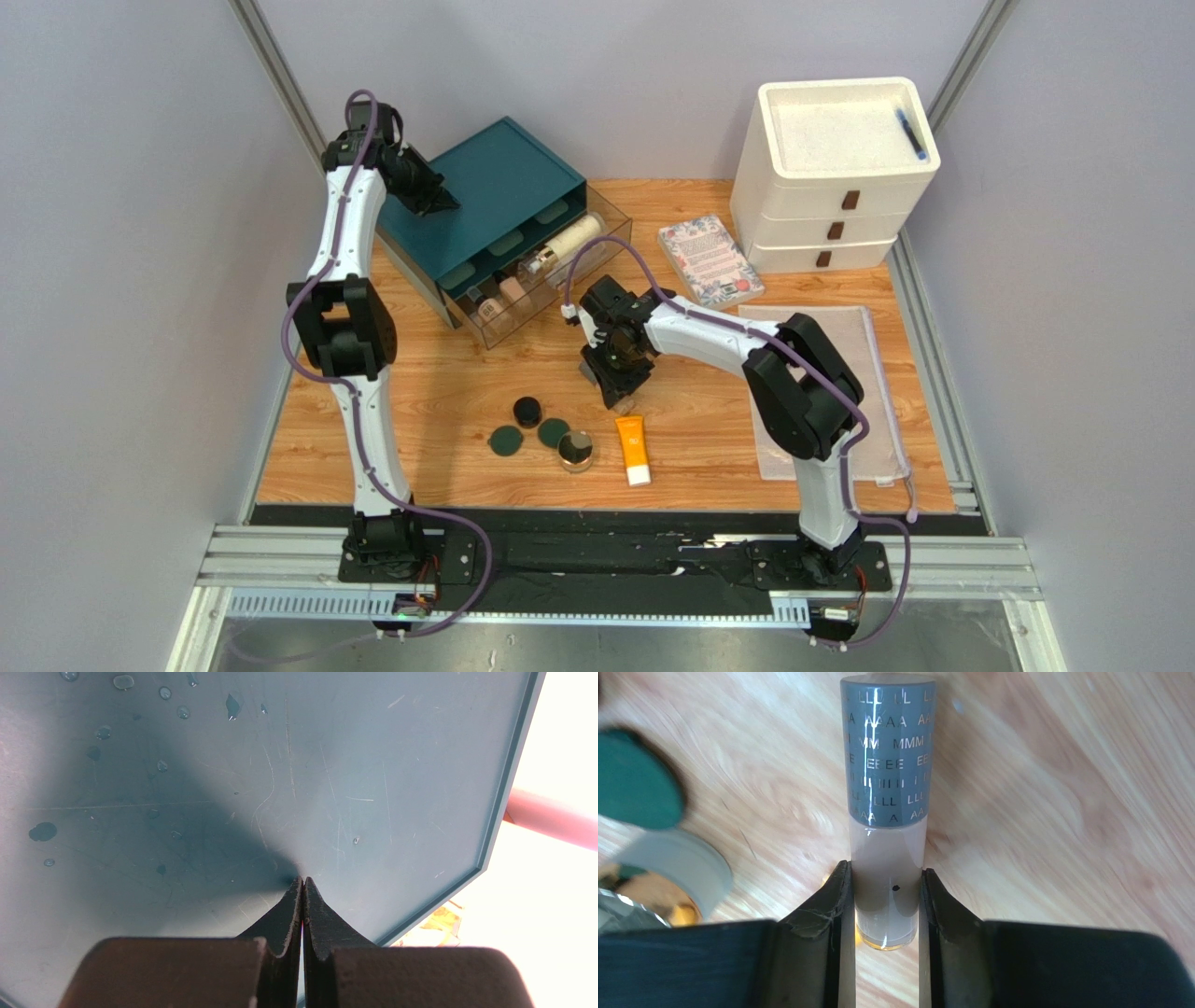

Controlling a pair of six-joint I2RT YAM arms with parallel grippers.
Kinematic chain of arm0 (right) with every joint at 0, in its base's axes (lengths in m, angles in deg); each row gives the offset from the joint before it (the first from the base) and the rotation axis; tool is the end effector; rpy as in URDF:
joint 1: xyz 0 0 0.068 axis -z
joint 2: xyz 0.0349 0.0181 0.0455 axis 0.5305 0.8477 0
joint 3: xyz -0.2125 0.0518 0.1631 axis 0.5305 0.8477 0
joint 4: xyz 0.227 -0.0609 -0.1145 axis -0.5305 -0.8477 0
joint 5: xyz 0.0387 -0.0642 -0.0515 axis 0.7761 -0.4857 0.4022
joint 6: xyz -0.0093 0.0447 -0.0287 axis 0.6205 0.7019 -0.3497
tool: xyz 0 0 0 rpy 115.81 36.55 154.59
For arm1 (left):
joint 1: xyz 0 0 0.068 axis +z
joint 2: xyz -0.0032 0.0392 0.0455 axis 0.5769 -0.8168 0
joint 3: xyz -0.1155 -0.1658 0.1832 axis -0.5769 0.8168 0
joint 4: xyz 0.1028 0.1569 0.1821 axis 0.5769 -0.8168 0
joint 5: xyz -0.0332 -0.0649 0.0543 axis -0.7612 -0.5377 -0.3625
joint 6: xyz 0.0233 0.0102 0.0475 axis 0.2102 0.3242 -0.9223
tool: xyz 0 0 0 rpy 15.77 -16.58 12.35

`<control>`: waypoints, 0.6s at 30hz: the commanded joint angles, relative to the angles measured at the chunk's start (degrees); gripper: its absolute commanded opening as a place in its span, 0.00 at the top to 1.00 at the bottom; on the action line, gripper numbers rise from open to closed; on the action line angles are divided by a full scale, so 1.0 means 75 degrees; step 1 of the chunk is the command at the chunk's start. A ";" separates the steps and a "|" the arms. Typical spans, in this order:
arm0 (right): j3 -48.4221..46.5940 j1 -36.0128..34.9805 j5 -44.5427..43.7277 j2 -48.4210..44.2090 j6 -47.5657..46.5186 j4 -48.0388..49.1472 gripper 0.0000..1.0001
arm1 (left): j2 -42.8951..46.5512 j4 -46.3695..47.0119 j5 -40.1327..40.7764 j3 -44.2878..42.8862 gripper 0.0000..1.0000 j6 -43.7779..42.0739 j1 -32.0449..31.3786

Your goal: Organize the makeup

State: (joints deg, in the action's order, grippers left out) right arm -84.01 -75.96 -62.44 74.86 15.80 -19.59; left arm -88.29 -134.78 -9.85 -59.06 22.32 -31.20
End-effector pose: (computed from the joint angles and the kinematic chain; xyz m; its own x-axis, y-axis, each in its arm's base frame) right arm 0.2776 0.2717 0.1726 -0.7223 -0.6533 -0.2268 -0.6838 0.7236 0.0935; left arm 0.5035 0.0245 0.2968 -0.6515 -0.7131 -0.2588 -0.4698 0.6472 -0.6004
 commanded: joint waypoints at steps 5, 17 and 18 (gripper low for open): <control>-0.0573 0.0406 0.0501 -0.2118 -0.0096 0.0107 1.00 | -0.0567 -0.1395 0.0493 0.0767 1.00 -0.0407 -0.0116; -0.4135 0.2035 0.3150 -0.0433 0.2810 0.0915 1.00 | -0.0414 -0.1383 0.0668 0.0896 1.00 -0.0477 -0.0139; -0.4299 0.2094 0.3360 -0.0107 0.3392 0.1009 1.00 | -0.0403 -0.1394 0.0715 0.0896 1.00 -0.0489 -0.0128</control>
State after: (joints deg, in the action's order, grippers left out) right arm -110.36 -61.69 -45.24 67.78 28.61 -17.01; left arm -87.18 -132.87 -10.73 -56.42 22.34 -31.25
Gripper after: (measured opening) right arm 0.286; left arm 0.000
